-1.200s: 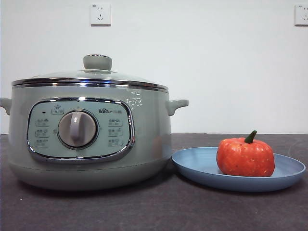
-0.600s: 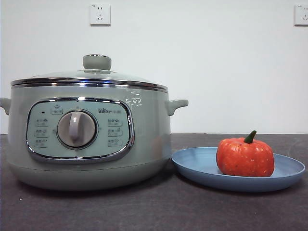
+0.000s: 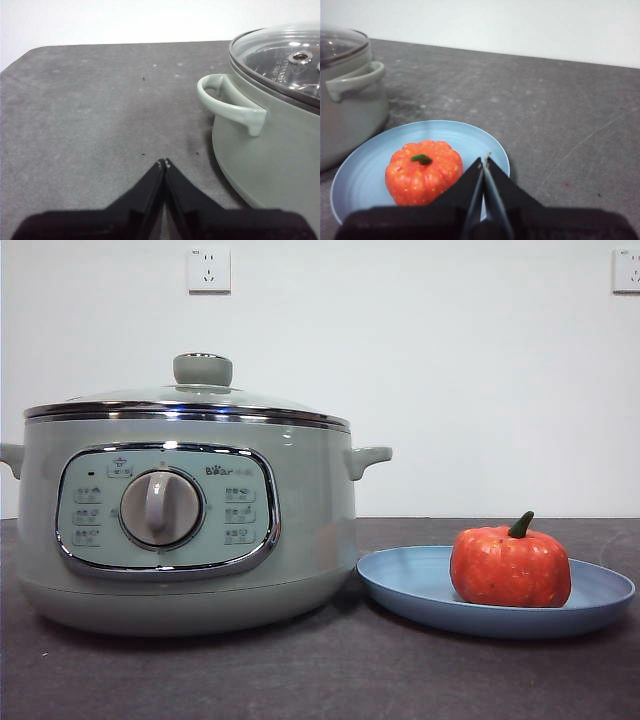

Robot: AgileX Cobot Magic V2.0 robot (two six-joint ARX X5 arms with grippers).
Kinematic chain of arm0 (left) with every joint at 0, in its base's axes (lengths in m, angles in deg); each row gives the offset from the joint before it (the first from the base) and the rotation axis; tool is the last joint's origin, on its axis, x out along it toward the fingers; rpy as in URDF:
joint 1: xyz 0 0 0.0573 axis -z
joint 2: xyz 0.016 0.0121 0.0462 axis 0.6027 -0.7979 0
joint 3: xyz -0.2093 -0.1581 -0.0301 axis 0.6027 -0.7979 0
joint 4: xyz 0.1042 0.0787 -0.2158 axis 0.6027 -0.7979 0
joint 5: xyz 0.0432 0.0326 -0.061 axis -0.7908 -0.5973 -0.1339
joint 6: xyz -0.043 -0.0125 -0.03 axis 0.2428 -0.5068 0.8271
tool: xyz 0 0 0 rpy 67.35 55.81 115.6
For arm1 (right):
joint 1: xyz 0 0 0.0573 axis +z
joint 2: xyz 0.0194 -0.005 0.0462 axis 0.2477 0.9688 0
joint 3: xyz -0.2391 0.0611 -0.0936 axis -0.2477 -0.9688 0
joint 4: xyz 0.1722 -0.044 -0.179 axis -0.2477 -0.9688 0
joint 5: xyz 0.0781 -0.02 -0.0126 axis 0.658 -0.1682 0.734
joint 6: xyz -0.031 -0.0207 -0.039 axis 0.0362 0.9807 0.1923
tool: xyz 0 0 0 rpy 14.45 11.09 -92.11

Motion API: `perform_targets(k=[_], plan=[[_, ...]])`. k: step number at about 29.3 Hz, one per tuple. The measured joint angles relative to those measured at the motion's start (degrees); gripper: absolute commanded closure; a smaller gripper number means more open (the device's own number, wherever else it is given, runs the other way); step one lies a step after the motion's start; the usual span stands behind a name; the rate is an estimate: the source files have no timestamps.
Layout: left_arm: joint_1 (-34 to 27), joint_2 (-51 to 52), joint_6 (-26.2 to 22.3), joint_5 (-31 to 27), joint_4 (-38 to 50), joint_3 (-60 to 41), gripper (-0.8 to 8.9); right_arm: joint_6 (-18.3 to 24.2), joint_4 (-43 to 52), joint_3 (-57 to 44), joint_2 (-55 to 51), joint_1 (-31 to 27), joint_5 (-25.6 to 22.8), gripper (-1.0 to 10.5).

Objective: Take the pumpkin out from the steamer,put the pumpkin in the blue plate,close the lid

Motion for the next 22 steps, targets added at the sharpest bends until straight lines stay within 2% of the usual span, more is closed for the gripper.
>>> perform_targets(k=[4, 12, 22], plan=[[0.0, 0.0, 0.0, 0.0, 0.0, 0.0, 8.17, 0.0, -4.9, 0.1, -3.9, 0.0, -1.2, 9.5], [0.0, 0.0, 0.0, 0.0, 0.0, 0.0, 8.17, -2.9, -5.0, 0.3, -4.3, -0.2, -1.3, 9.5], [0.0, 0.0, 0.0, 0.0, 0.0, 0.0, 8.17, -3.5, -5.0, 0.3, -4.1, -0.2, -1.3, 9.5]])
